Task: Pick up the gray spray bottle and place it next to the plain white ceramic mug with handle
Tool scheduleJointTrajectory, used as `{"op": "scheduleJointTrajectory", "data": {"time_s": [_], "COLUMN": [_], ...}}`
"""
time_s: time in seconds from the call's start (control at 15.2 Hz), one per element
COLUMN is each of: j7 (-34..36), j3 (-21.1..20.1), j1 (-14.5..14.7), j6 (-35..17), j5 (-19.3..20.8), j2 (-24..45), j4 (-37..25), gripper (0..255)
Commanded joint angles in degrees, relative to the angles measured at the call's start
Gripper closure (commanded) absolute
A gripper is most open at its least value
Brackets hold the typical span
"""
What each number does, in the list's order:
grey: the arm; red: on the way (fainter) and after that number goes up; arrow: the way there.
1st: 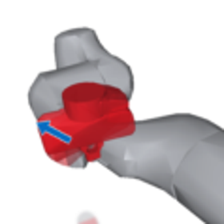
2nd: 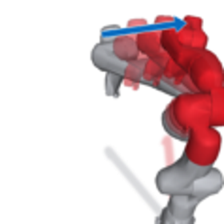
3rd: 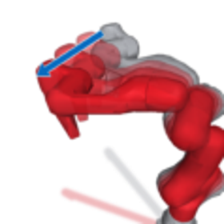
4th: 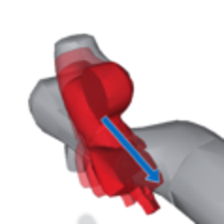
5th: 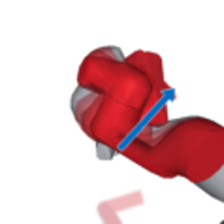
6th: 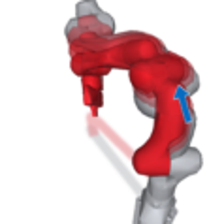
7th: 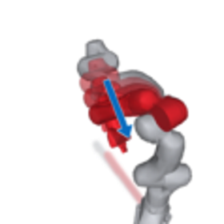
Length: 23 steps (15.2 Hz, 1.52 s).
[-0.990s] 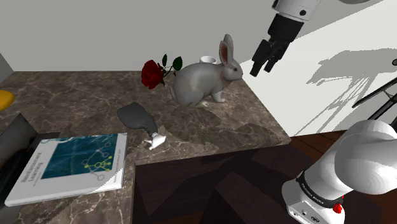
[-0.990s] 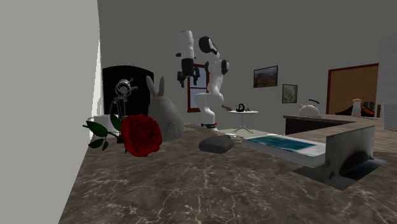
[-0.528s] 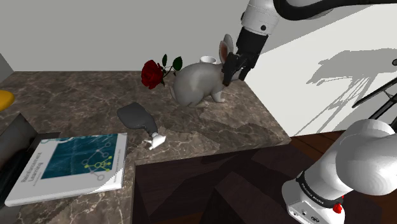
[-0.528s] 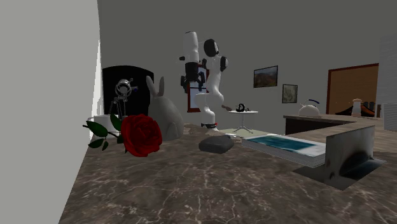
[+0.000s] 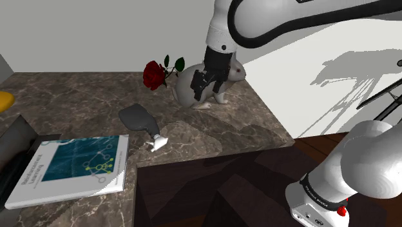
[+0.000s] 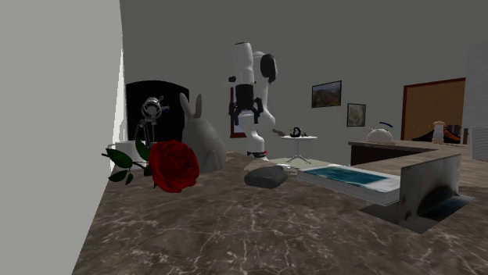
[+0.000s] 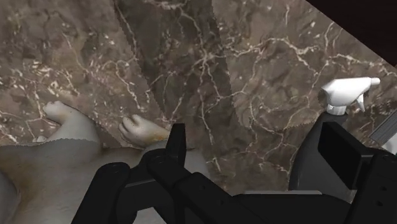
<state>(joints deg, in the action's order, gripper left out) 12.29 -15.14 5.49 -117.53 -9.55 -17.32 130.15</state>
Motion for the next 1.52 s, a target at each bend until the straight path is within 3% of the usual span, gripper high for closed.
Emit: {"op": "scheduleJointTrajectory", "data": {"time_s": [0.0, 0.53, 0.99, 1.45], "j7": [1.51, 9.97, 16.84, 17.72], "j3": [-1.38, -5.99, -6.55, -5.89], "j1": [0.26, 2.51, 7.19, 7.89], "j6": [-2.04, -7.48, -8.3, -12.58], "j5": [0.77, 7.56, 15.1, 16.48], "j2": [3.78, 20.96, 36.35, 39.37], "j4": [-1.75, -12.62, -25.61, -24.18], "gripper": [0, 0, 0, 0]}}
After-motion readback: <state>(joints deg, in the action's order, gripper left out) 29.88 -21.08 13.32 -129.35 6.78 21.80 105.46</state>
